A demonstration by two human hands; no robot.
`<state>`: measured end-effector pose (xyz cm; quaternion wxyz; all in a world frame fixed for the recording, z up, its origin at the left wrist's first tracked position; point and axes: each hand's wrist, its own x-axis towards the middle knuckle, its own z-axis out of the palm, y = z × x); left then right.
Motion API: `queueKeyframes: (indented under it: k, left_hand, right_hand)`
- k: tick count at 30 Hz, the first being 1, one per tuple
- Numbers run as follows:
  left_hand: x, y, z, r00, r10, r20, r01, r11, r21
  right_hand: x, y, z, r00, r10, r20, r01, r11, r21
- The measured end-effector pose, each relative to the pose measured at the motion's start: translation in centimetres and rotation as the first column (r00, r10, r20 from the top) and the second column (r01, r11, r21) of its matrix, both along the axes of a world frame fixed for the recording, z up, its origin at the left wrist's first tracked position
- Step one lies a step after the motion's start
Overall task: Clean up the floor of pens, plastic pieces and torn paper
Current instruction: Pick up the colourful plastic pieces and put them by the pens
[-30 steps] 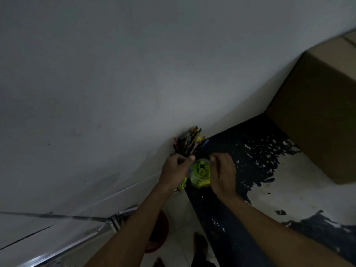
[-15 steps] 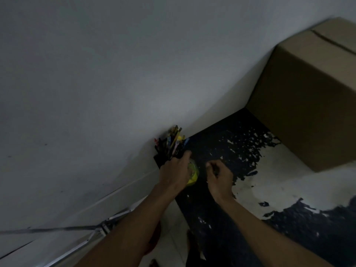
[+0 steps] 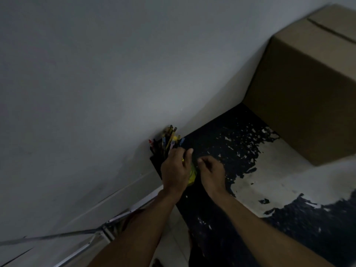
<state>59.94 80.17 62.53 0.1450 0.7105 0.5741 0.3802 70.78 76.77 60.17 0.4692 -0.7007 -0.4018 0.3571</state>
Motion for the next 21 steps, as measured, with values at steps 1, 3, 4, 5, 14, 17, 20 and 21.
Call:
queueKeyframes:
  k: [1, 3, 4, 5, 14, 17, 20, 21]
  left_hand:
    - [0.2, 0.2, -0.5, 1.000, -0.026, -0.007, 0.026, 1.000, 0.014]
    - [0.5, 0.6, -1.3, 0.997, -0.067, -0.026, 0.068, 0.997, 0.033]
    - [0.6, 0.7, -1.6, 0.996, -0.083, -0.040, 0.084, 0.996, 0.033]
    - [0.6, 0.7, -1.7, 0.994, -0.098, -0.051, 0.099, 0.995, 0.024]
    - [-0.5, -0.8, -3.2, 0.975, -0.163, -0.151, 0.161, 0.987, -0.026]
    - [-0.9, -1.3, -3.3, 0.968, -0.111, -0.226, 0.105, 0.994, -0.037]
    - [-1.3, -1.7, -3.5, 0.965, -0.119, -0.235, 0.103, 0.992, -0.079]
    - [-1.4, -1.8, -3.4, 0.965, -0.136, -0.226, 0.117, 0.989, -0.096]
  right_hand:
    - [0.1, 0.0, -0.1, 1.000, -0.005, -0.005, 0.005, 1.000, 0.001]
    - [0.2, 0.0, -0.2, 1.000, -0.011, -0.015, 0.011, 1.000, 0.007]
    - [0.2, -0.1, -0.3, 1.000, -0.013, -0.024, 0.013, 1.000, 0.009]
    - [0.2, -0.1, -0.3, 0.999, -0.016, -0.036, 0.016, 1.000, 0.010]
    - [0.2, 0.2, -0.7, 0.995, -0.001, -0.101, -0.002, 1.000, -0.030]
    - [0.3, 0.1, -1.1, 0.995, 0.005, -0.101, -0.008, 0.999, -0.034]
    - [0.3, -0.1, -1.2, 0.994, -0.005, -0.113, 0.002, 0.999, -0.034]
    - [0.3, -0.1, -1.2, 0.992, -0.016, -0.129, 0.011, 0.999, -0.039]
